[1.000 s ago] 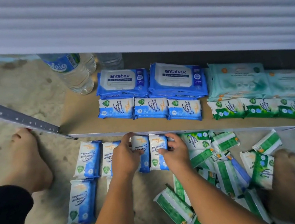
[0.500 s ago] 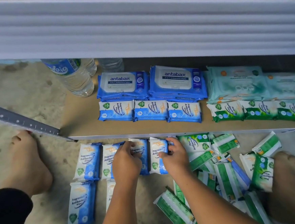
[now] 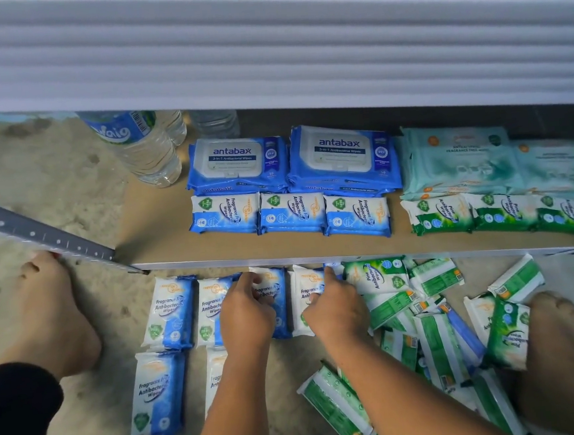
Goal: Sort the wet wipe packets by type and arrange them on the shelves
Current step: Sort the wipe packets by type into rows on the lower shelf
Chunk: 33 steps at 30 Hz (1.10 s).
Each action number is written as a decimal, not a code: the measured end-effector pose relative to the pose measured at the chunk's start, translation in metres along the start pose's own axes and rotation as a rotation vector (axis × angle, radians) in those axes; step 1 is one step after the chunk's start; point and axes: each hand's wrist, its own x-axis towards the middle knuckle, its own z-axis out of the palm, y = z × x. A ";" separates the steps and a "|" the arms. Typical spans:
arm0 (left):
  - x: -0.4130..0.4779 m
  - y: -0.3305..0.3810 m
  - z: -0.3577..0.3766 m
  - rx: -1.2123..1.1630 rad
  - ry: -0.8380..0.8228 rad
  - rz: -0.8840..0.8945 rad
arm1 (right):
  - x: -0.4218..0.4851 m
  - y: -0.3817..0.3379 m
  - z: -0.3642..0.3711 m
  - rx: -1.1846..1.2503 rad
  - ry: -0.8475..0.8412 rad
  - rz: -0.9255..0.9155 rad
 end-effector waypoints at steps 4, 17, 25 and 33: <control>-0.004 0.005 -0.001 0.049 0.008 -0.010 | -0.004 0.004 -0.001 -0.002 0.009 -0.053; -0.061 0.065 0.037 0.505 -0.185 0.376 | -0.019 0.177 -0.052 0.161 0.348 0.064; -0.045 0.114 0.069 0.861 -0.251 0.451 | 0.015 0.252 -0.069 -0.058 0.036 0.142; -0.047 0.121 0.088 0.904 -0.205 0.413 | 0.014 0.257 -0.060 -0.241 -0.003 0.004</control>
